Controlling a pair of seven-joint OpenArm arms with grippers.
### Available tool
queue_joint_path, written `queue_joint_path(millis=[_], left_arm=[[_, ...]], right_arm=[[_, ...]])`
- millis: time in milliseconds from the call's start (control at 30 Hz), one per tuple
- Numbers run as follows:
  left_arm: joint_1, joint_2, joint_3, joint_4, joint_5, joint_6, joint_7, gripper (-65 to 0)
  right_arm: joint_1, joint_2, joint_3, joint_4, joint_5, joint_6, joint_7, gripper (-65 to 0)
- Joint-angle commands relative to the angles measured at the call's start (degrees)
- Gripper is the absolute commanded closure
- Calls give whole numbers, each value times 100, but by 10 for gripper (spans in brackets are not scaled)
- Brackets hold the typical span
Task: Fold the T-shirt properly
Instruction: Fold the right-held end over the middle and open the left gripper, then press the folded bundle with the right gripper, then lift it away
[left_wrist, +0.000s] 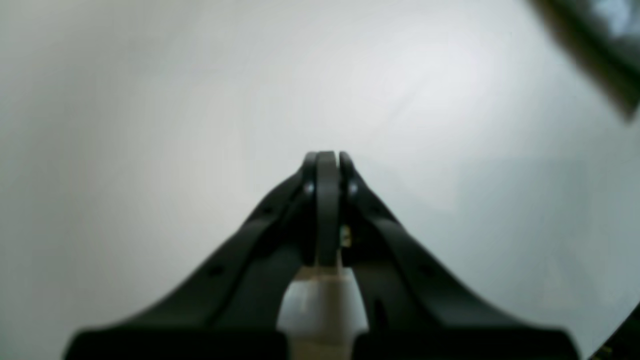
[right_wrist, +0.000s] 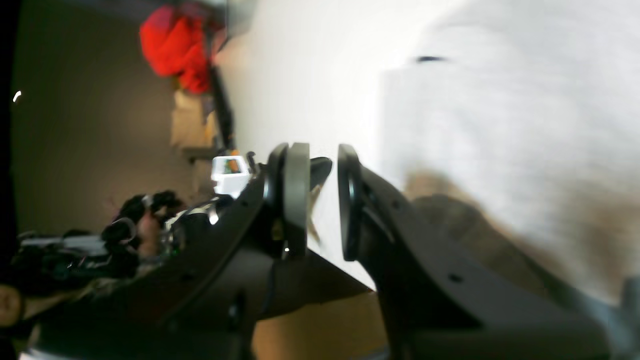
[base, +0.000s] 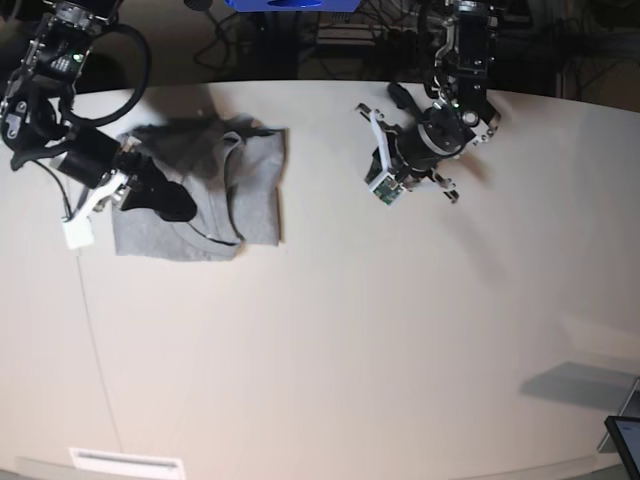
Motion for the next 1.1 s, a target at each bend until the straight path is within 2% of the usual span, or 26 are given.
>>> queue_joint_path(millis=[0,233,300,400,467,533,600,633,667,733,767,833,933,1067], left_arm=[[93,-40,3,21,216,-32,311,0],[67,-14,55,3,207,-32,311,0],[32,136,55,3,225,-32,311,0],[-118,347,73,-49,251,-32,337,0],[-223,496,73,-172,225,-32,346,0],[-285,584,73,-366,225,-32,346,0],[-337,637,73,-550,216,-32,346,0],[-346,646,73,-629,216,-32,329,0],[-346,637,73,-709,216,-32,311,0],[-355,619,64,-814,234,-32,302,0],[-355,619,38,-858,269,-32,302,0],[-355,523,64,-920,251,-32,293,0],[-355,461,73,-964,216,-32,293,0],[-355,452,38,-1122,269,-32,118,0]], right_arm=[[58,53,-78,93,103,-4,38,-91],[-206,97,-341,190,77,-22,38,-91],[-223,97,-341,295,-117,-66,38,-115],[-206,105,-350,401,-943,-233,38,-196],[-188,149,-394,418,-1602,-233,38,-216],[-215,325,-842,445,-2130,-233,73,-216],[-329,624,-1519,489,-2613,-268,469,-216],[-434,747,-1845,497,-2815,-391,785,-216],[-514,870,-2196,497,-3062,-681,1216,-216],[-654,1081,-2838,489,-3457,-1437,1998,-216],[-698,1187,-3128,480,-3519,-1798,2315,-216],[-707,1371,-3524,480,-3536,-2237,2702,-218],[-698,1565,-3770,480,-3528,-2668,3027,-218],[-689,1538,-3858,471,-3519,-2730,2913,-218]])
